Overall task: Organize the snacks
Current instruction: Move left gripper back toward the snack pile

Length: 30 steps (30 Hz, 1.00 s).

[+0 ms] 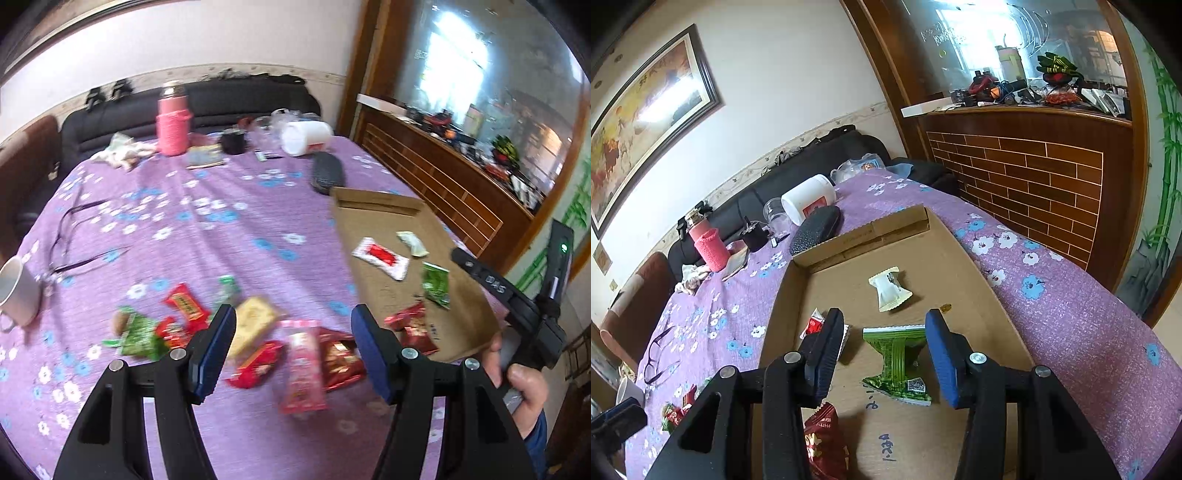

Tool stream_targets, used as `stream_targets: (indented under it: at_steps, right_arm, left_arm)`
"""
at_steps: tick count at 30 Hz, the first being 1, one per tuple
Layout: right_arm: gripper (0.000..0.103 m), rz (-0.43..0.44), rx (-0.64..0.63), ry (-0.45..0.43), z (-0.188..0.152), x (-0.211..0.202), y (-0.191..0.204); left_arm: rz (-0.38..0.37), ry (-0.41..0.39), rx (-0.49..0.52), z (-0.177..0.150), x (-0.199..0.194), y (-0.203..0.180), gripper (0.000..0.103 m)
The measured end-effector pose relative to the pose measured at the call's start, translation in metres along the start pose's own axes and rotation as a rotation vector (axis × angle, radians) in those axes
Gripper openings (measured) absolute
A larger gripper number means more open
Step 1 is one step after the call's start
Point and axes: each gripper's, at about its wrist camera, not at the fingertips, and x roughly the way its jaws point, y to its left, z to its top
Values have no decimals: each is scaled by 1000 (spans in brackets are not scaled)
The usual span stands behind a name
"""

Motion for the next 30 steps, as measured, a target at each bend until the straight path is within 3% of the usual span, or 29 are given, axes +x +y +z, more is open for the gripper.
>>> stream_targets:
  at_steps: [5,9,12,19,25,27,28,30]
  right_arm:
    - [50,2,7,-1,0,-1,-2]
    - [50,12,2,-2,0,-2,0]
    - [50,19,-2,-3,0,-2,1]
    - [51,33,-2,2,-1,-2,3]
    - [52,45,-6,3,-1,-3,6]
    - [52,48,-6,5,-1,-3,6]
    - [52,49,-7,7,-1,-3,7]
    - [52,50,-5,7,-2,-3,7]
  left_arm:
    - [58,9,-65,-3,-8,46,64]
    - [125,35,-174,-9,-4,100,64]
    - [124,86,-261,-12,11,132,64]
    - [109,163,-354,-23,48,157,64]
    - [169,129,-286,-21,64,152,64]
    - [173,122,-259,-20,67,151,47]
    - [188,123,-257,-19,67,151,29]
    - [202,128,-242,-20,68,151,25]
